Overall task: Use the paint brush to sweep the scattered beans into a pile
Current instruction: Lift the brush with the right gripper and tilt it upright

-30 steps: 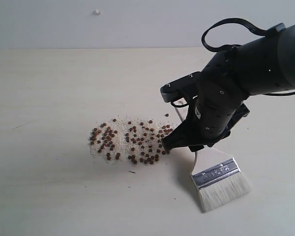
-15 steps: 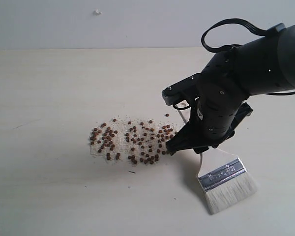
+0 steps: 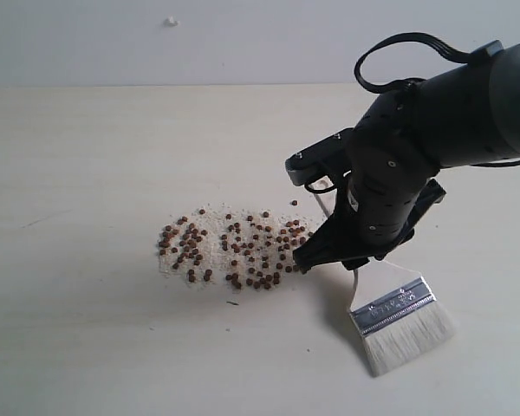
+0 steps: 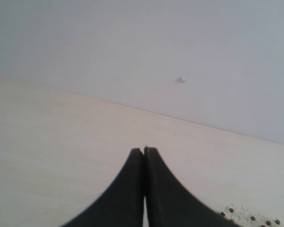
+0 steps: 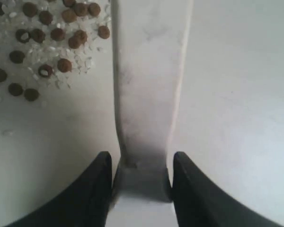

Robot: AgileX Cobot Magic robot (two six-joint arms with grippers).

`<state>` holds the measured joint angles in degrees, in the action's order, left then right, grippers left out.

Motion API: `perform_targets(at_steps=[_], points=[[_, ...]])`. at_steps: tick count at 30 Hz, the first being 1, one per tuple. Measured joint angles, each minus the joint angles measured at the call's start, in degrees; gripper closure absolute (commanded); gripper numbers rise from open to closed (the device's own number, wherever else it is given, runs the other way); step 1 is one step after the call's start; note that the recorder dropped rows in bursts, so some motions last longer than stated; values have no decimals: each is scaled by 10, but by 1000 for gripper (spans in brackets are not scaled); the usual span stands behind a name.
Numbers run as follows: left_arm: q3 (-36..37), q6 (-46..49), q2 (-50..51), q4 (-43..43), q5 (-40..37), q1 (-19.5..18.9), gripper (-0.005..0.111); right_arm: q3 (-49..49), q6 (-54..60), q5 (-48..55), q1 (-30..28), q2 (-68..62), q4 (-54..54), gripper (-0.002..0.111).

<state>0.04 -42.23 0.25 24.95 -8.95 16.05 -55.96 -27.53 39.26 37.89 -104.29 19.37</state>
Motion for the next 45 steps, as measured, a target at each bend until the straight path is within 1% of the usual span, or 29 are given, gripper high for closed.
perform_targets(at_steps=[6, 12, 18, 21, 26, 32, 37, 45], points=[[0, 0, 0, 0, 0, 0, 107, 0, 0, 0, 0, 3, 16, 108], [0, 0, 0, 0, 0, 0, 107, 0, 0, 1, 0, 35, 21, 108], [0, 0, 0, 0, 0, 0, 107, 0, 54, 9, 0, 73, -5, 108], [0, 0, 0, 0, 0, 0, 107, 0, 94, 38, 0, 76, -27, 108], [0, 0, 0, 0, 0, 0, 107, 0, 111, 53, 0, 77, -29, 108], [0, 0, 0, 0, 0, 0, 107, -15, 128, 106, 0, 97, -29, 108], [0, 0, 0, 0, 0, 0, 107, -19, 144, 106, 0, 141, -40, 108], [0, 0, 0, 0, 0, 0, 107, -19, 179, 106, 0, 167, -72, 108]])
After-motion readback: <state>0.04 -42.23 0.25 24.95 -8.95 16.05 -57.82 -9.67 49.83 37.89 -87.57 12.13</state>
